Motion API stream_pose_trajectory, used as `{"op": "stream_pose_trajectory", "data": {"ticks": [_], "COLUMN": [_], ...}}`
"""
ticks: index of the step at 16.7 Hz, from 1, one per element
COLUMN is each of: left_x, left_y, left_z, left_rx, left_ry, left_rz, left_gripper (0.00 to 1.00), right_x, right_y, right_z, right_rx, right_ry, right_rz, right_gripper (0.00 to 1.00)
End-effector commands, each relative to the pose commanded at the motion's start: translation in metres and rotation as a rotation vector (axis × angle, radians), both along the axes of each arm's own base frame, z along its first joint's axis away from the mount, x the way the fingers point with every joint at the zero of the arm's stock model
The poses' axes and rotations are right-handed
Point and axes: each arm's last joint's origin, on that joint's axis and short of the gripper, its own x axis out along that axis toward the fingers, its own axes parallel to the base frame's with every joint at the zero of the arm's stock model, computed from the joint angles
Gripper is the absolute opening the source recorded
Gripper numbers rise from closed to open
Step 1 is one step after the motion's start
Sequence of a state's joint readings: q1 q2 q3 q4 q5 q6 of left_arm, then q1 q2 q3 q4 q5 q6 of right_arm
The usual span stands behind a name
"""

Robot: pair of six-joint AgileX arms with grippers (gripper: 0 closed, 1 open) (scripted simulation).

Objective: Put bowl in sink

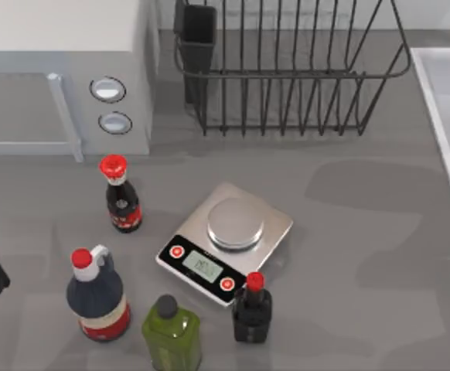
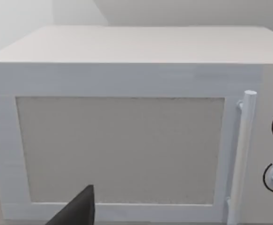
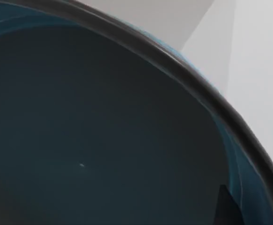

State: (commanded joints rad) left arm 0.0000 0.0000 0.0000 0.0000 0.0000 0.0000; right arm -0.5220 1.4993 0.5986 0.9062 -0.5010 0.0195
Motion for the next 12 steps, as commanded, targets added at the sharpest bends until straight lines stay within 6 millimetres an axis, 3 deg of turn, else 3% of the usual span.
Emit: {"op": "stream_pose_trajectory", "data": {"ticks": [4,12], "left_x": [0.000,0.000], "left_y": [0.000,0.000], "left_z": [0.000,0.000], "left_rx": [0.000,0.000], "left_ry": [0.000,0.000], "left_rz": [0.000,0.000], "left_gripper": [1.00,1.00], "right_x": [0.006,0.007], "right_y": [-0.006,-0.007], "right_z": [-0.024,-0.122], "right_rx": [0.004,-0.009], "right_ry": [0.009,-0.012], "right_rz": [-0.003,-0.006], "right_gripper": [0.00,0.00]}}
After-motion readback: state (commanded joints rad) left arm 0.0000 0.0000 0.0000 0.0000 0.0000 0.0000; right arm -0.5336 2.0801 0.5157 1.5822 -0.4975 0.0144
